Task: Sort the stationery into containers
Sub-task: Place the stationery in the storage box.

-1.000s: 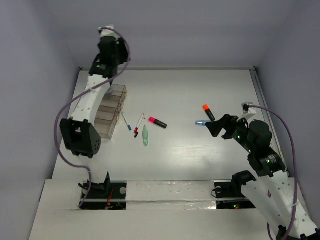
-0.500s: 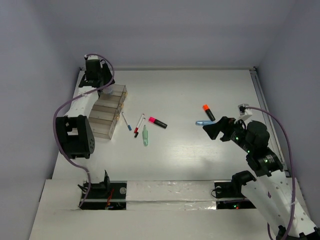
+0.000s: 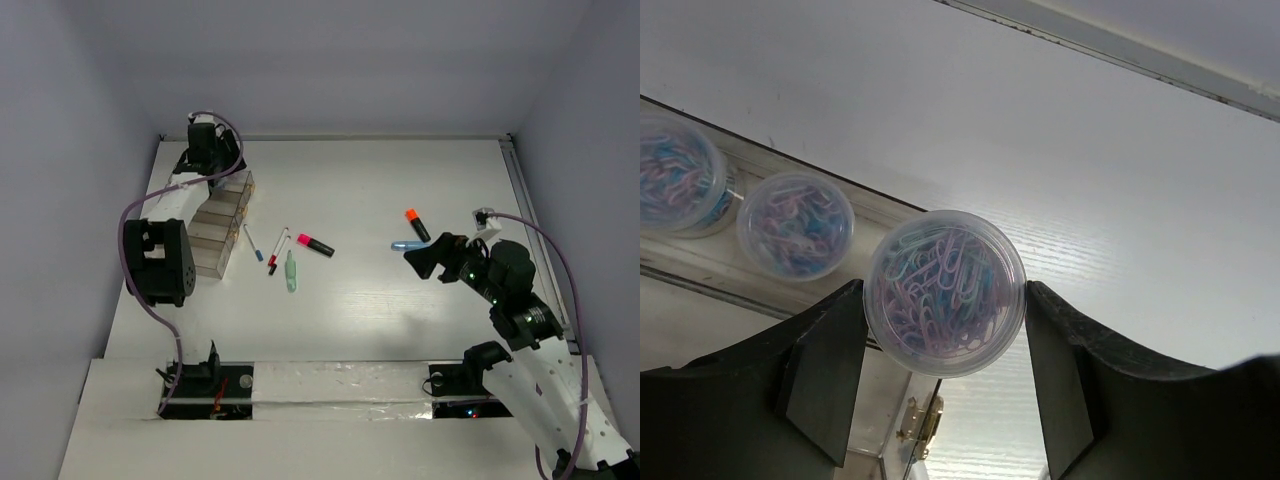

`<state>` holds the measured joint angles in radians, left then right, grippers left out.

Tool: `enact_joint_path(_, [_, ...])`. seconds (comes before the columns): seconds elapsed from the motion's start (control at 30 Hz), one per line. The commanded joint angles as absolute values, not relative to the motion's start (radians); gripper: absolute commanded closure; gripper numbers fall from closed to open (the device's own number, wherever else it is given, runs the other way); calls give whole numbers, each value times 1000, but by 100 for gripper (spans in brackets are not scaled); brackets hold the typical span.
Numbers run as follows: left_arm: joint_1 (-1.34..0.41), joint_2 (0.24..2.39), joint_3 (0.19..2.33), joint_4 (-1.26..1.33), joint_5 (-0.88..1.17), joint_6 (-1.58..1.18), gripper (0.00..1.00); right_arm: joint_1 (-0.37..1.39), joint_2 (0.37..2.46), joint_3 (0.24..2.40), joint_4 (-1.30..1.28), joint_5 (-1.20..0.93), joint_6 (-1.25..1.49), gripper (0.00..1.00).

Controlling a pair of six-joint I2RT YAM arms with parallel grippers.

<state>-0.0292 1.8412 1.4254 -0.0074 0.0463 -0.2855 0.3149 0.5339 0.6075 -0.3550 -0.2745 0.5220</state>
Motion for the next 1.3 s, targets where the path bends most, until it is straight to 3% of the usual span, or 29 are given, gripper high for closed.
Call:
enact_joint_path(0.0, [-38,1839,1424,55,43,-275,67,321,534,614,-287,-293,532,4])
enact_joint_path(0.6, [-48,1888,1391,71,-60,-238,64,321,540,611,-279,-307,537,4])
enact_joint_path(0.67, [-48,1898,1385,68,-64,-233,59,321,541,609,-276,-307,538,4])
enact_joint_path(0.83, [-57,1898,1388,57,-100,-216,28,321,546,606,-275,-313,537,4])
enact_joint_path(0.93, [-66,1882,1387,54,-101,-213,20,321,551,600,-270,-313,537,3])
enact_joint_path(1.17, [-86,1772,1402,43,-71,-245,16,321,610,572,-212,-327,532,4])
enact_joint_path(1.27, [-86,1674,1411,37,33,-291,16,330,696,560,-138,-376,529,6])
